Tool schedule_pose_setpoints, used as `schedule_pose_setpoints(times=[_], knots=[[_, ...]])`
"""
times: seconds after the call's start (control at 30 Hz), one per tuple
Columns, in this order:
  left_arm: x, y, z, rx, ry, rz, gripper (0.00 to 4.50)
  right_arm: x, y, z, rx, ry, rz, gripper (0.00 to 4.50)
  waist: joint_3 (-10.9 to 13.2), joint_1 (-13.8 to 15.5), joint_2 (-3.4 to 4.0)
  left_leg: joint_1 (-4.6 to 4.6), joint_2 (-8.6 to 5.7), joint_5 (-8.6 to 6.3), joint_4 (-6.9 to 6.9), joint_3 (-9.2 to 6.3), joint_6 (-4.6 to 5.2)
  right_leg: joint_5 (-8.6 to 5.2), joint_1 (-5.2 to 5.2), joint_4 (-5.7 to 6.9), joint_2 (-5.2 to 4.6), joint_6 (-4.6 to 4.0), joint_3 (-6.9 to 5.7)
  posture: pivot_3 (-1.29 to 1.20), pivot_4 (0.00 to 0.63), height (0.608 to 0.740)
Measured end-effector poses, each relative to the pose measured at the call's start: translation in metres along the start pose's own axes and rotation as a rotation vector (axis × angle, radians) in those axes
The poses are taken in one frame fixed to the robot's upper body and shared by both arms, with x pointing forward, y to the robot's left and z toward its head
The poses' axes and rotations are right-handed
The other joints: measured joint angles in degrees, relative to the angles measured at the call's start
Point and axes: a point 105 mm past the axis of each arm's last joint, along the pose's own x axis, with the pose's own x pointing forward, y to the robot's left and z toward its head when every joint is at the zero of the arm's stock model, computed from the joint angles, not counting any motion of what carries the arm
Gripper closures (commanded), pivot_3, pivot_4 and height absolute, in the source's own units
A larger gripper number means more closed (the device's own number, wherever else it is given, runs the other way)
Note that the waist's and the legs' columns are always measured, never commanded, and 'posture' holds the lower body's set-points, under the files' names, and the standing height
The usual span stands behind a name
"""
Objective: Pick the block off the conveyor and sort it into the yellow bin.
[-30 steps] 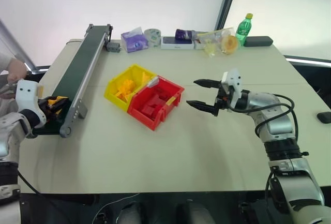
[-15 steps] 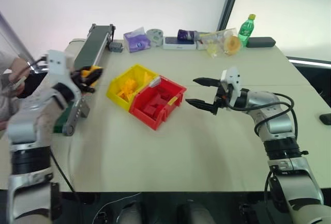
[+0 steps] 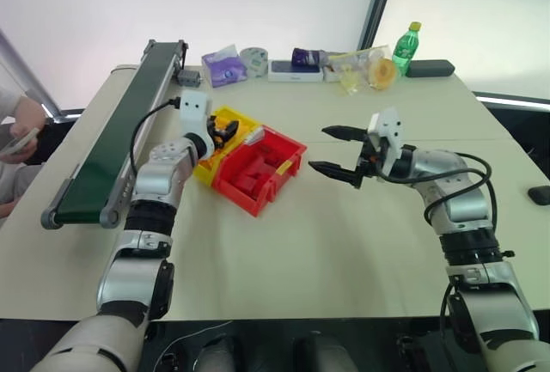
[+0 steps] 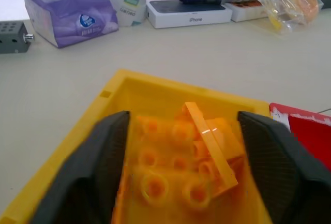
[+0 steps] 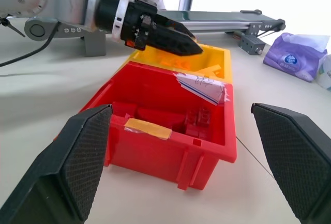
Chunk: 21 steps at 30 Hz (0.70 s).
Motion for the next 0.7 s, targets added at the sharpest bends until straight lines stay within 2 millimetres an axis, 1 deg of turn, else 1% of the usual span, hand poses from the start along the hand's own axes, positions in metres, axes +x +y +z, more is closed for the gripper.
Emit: schedule_pose_setpoints(times=[0.13,0.17,0.23,0.33,0.4,0.43,0.47,0.53,0.6,0.7], knots=[[-0.002,0.0,0.008,0.007,-0.03,-0.024,0.05,-0.002,0.001,-0.004,0.01,0.006,-0.005,0.0,0.0,0.0,0.0,0.0,0.0,0.0,0.01,0.0,0.0,0.0,0.0,0.0,0.0,0.0,0.0,0.0,0.15,0.74],[-0.005,0.002,0.012,0.009,-0.047,-0.025,0.05,-0.002,0.001,-0.004,0.01,0.005,-0.004,0.0,0.0,-0.1,0.0,0.0,0.0,0.0,0.0,0.0,0.0,0.0,0.0,0.0,0.0,0.0,0.0,0.0,0.15,0.74],[-0.013,0.005,0.023,0.008,-0.092,-0.035,0.05,-0.003,0.001,-0.004,0.01,0.004,-0.006,0.0,0.0,-0.2,0.0,0.0,0.02,0.0,-0.01,0.0,0.0,0.0,0.0,0.01,0.01,0.0,0.0,0.0,0.15,0.74],[-0.031,0.016,0.042,0.008,-0.143,-0.017,0.05,-0.003,0.001,-0.003,0.009,0.002,-0.005,0.0,0.0,-0.3,0.01,0.0,0.06,0.01,-0.01,0.0,-0.02,0.0,-0.01,0.01,0.01,0.0,0.01,0.0,0.15,0.74],[-0.055,0.027,0.047,-0.002,-0.159,-0.007,0.05,-0.003,0.001,-0.003,0.005,-0.001,-0.004,0.0,0.0,-0.5,0.01,0.02,0.11,0.01,-0.01,-0.01,-0.01,0.0,-0.01,0.04,-0.03,0.0,0.06,0.0,0.15,0.74],[-0.069,0.031,0.045,-0.005,-0.158,-0.005,0.05,-0.004,0.0,-0.003,0.002,-0.001,-0.006,0.0,0.0,-0.7,0.01,0.02,0.2,0.01,-0.04,-0.01,-0.02,0.0,-0.01,0.03,-0.07,0.0,0.08,0.0,0.15,0.74],[-0.083,0.035,0.04,0.002,-0.147,0.002,0.05,-0.004,0.0,-0.003,0.002,-0.001,-0.006,0.0,0.0,-0.8,0.01,0.02,0.21,0.01,-0.04,-0.02,-0.02,0.0,-0.01,0.03,-0.07,-0.01,0.08,0.0,0.15,0.74],[-0.113,0.042,0.031,0.074,-0.121,0.015,0.05,-0.004,-0.001,-0.003,0.001,-0.001,-0.004,0.0,0.0,-1.1,0.01,0.02,0.21,0.01,-0.05,-0.02,-0.02,-0.01,-0.01,0.03,-0.1,-0.01,0.09,0.0,0.15,0.74],[-0.14,0.054,0.018,0.121,-0.062,0.059,0.05,-0.004,-0.002,-0.004,0.003,0.003,-0.003,0.0,0.0,-1.3,0.01,0.02,0.21,0.01,-0.04,-0.04,-0.02,-0.01,0.0,0.03,-0.09,-0.01,0.08,0.0,0.15,0.74],[-0.181,0.071,0.008,0.082,-0.012,0.055,0.05,-0.004,-0.002,-0.006,0.005,0.006,0.004,0.0,0.0,-1.4,0.01,0.02,0.21,0.01,-0.04,-0.05,-0.02,-0.01,0.02,0.03,-0.12,-0.01,0.06,0.0,0.15,0.74]])
